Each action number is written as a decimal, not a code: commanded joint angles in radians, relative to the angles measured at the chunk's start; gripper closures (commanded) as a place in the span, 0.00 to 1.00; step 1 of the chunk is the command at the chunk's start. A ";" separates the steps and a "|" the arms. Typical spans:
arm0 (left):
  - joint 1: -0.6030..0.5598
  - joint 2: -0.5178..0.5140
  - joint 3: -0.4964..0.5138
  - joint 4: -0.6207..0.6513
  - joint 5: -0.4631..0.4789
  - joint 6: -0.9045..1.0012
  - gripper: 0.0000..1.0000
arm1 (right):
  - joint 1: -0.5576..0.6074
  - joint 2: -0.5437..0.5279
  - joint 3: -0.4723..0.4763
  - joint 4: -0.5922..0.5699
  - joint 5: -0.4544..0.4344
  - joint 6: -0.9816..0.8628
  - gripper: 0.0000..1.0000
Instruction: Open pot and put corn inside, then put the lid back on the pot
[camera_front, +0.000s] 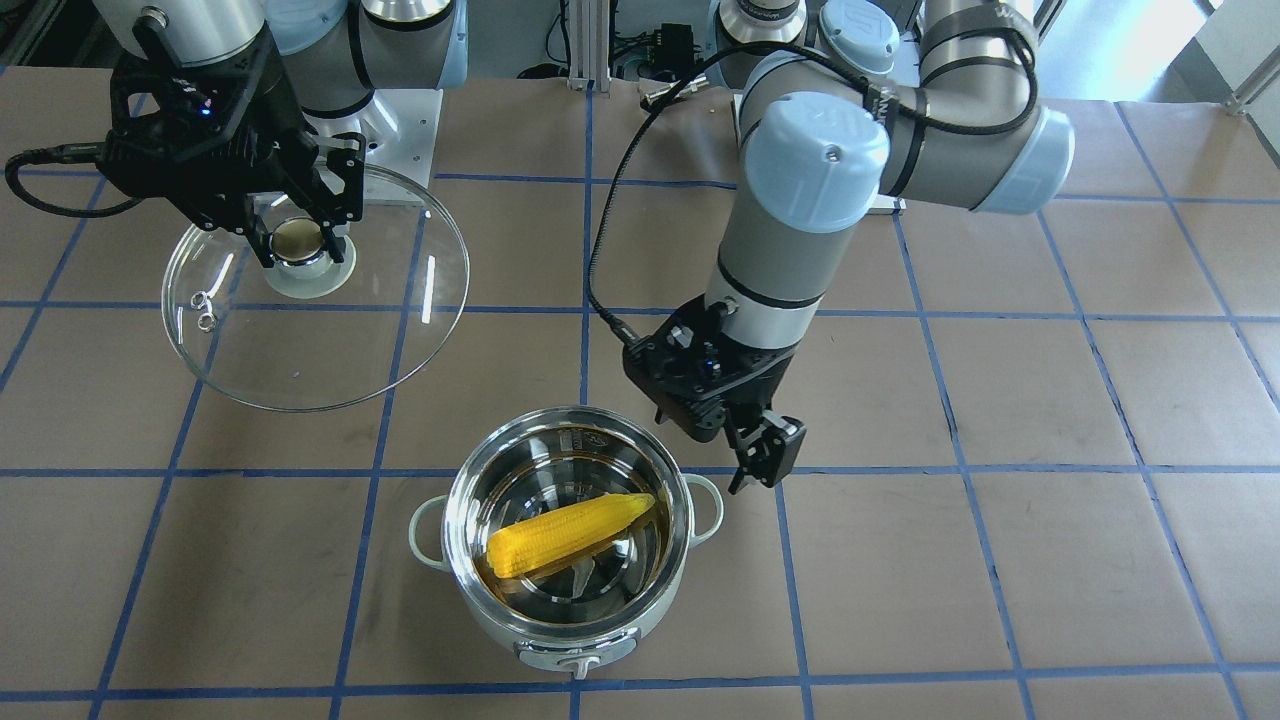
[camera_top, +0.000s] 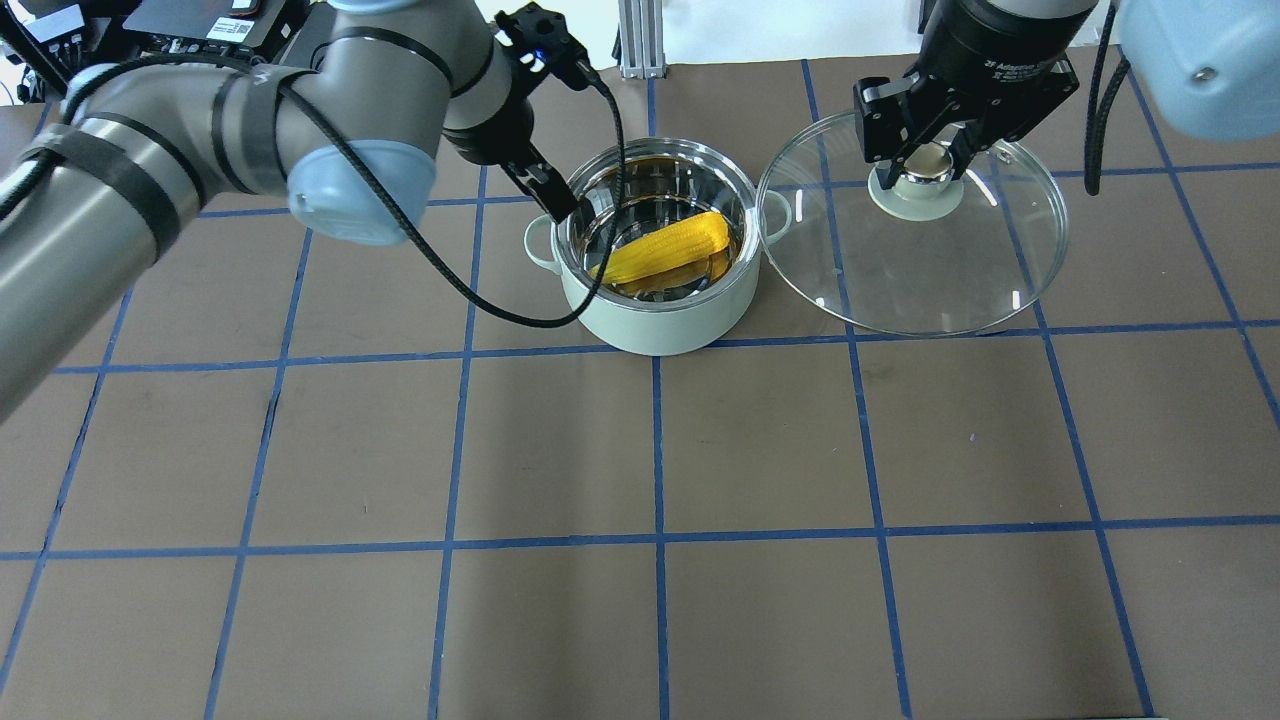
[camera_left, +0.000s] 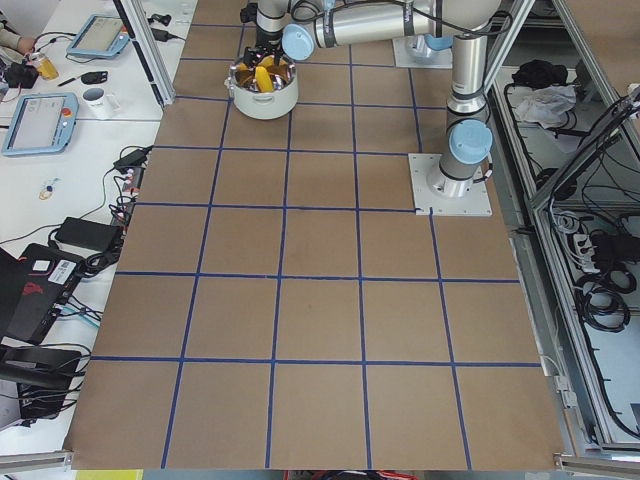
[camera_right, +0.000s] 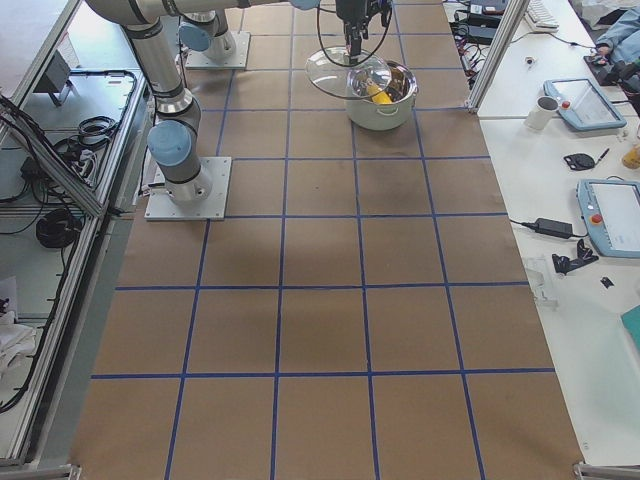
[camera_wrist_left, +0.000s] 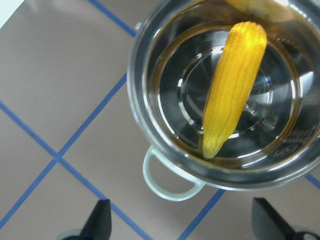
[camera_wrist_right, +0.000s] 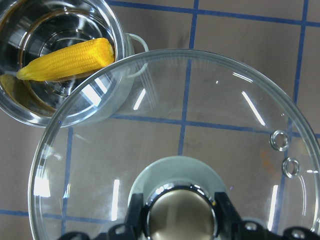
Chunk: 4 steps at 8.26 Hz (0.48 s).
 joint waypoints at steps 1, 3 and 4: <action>0.158 0.069 0.000 -0.093 0.001 -0.021 0.00 | 0.010 0.037 -0.008 -0.095 0.023 0.009 0.74; 0.186 0.082 0.000 -0.119 0.011 -0.226 0.00 | 0.073 0.099 -0.020 -0.186 0.034 0.052 0.74; 0.186 0.097 0.000 -0.125 0.027 -0.318 0.00 | 0.116 0.137 -0.022 -0.247 0.034 0.119 0.74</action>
